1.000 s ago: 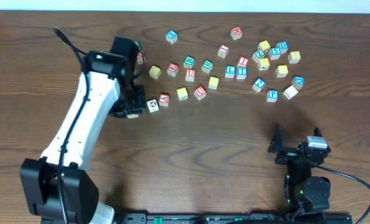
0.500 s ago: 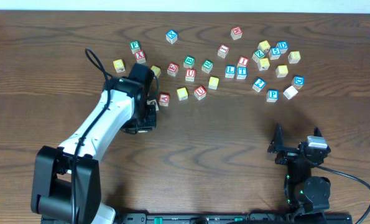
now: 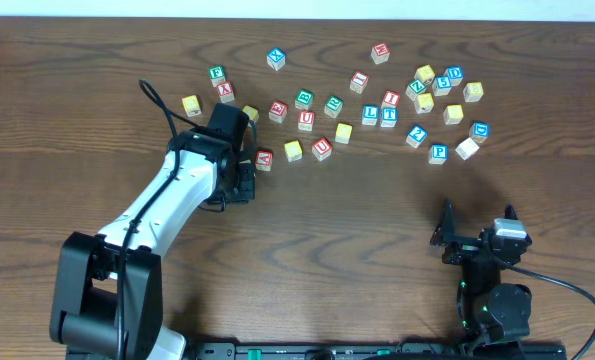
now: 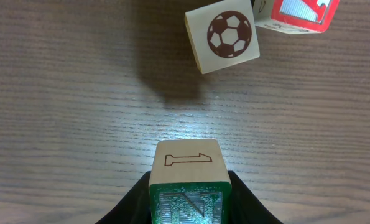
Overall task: Spell out NEURIPS
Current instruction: 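Lift the N block and carry it toward the open table area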
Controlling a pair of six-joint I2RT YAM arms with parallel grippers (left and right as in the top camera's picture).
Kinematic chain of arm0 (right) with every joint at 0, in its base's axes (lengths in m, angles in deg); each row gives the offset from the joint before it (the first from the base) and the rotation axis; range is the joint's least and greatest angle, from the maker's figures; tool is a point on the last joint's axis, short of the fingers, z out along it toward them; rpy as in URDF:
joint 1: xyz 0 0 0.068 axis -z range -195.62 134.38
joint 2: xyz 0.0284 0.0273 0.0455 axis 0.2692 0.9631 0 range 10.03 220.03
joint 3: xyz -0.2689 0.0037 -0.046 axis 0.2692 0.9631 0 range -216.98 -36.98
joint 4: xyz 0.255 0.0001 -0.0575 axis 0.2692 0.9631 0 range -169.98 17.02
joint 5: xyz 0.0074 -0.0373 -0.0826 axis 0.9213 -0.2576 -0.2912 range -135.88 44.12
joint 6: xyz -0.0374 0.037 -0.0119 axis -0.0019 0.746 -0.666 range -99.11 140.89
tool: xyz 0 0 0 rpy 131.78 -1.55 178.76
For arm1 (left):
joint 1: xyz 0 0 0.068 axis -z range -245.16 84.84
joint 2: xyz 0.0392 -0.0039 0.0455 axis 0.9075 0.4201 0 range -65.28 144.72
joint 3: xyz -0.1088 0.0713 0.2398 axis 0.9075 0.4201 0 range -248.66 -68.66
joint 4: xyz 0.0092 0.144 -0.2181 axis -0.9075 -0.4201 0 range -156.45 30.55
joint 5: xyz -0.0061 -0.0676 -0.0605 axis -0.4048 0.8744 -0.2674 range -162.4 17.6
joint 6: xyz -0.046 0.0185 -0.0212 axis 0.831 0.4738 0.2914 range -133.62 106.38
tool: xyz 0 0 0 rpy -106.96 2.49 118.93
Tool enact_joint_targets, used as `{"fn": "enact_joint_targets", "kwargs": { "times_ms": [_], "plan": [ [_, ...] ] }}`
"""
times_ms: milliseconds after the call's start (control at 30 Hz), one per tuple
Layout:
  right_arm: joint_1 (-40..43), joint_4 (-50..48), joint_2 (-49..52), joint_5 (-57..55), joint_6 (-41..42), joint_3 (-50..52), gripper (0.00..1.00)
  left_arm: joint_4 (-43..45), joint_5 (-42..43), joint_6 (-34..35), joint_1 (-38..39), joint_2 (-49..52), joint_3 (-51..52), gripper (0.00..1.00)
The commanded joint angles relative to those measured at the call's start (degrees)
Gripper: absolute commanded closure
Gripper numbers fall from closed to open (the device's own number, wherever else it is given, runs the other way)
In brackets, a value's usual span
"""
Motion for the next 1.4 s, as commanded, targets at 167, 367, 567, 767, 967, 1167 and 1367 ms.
{"fn": "enact_joint_targets", "kwargs": {
  "times_ms": [167,367,567,767,967,1167,1367],
  "plan": [
    [-0.07,0.26,-0.09,0.02,-0.48,0.09,0.01,-0.11,-0.33,-1.38,1.14,-0.11,0.46,0.85],
    [-0.07,0.26,-0.09,0.02,-0.48,0.09,0.01,1.18,-0.35,-1.53,3.32,0.52,0.46,0.85],
    [-0.07,0.26,-0.09,0.02,-0.48,0.09,0.01,1.97,-0.35,-1.51,4.15,2.03,0.46,0.85],
    [-0.07,0.26,-0.09,0.00,-0.48,0.09,0.01,2.01,-0.35,-1.51,4.15,2.89,0.50,0.85],
    [-0.07,0.26,-0.09,0.02,-0.48,0.09,0.01,2.16,-0.35,-1.51,4.15,3.63,0.63,0.85],
    [-0.07,0.26,-0.09,0.02,-0.48,0.09,0.01,5.03,-0.33,-1.20,4.15,3.96,3.10,0.85],
    [-0.07,0.26,-0.09,0.02,-0.48,0.09,0.01,5.49,-0.33,-1.09,4.15,3.96,3.45,0.85]
  ]
}}
